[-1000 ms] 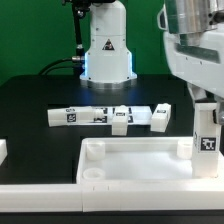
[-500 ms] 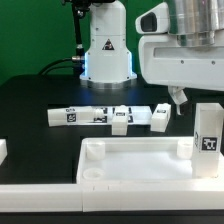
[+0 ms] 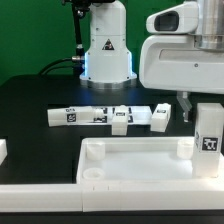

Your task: Assemble desk

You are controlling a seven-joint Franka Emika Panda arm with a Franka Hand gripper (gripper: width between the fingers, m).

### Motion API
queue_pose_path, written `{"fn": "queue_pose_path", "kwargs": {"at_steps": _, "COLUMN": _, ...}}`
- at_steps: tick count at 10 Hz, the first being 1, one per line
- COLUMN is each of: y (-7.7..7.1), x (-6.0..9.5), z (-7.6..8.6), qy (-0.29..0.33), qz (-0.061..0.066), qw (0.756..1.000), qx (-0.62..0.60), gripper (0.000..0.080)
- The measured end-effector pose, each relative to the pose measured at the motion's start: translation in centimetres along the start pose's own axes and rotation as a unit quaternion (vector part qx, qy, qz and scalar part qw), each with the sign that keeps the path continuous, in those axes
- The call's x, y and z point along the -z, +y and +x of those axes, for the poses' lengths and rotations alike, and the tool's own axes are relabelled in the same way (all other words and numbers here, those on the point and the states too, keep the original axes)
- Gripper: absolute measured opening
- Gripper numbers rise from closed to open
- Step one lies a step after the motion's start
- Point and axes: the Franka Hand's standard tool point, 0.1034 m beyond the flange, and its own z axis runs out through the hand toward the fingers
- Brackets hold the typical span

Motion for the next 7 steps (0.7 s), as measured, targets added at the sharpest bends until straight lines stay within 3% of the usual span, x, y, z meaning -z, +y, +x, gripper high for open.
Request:
{"fn": "queue_pose_path", "kwargs": {"at_steps": 1, "y": 0.00, "x": -0.01, "z": -0.01, "qy": 0.000, "qz": 0.000, "qw": 0.999, "qx": -0.033, "gripper": 0.0283}}
{"fn": "queue_pose_path", "kwargs": {"at_steps": 4, "y": 0.36, "x": 0.09, "z": 0.38, "qy": -0.004, "qz": 0.006, "qw": 0.987, "qx": -0.159, "gripper": 0.0284}}
{"fn": "queue_pose_path", "kwargs": {"at_steps": 6, "y": 0.76, "x": -0.05, "z": 0.40, "qy": -0.025, "qz": 0.041, "qw": 0.938, "qx": -0.344, "gripper": 0.0284}}
{"fn": "queue_pose_path", "kwargs": {"at_steps": 7, "y": 0.92, "x": 0.02, "z": 0.00, "qy": -0.041, "qz": 0.039, "qw": 0.929, "qx": -0.365, "gripper": 0.0284}}
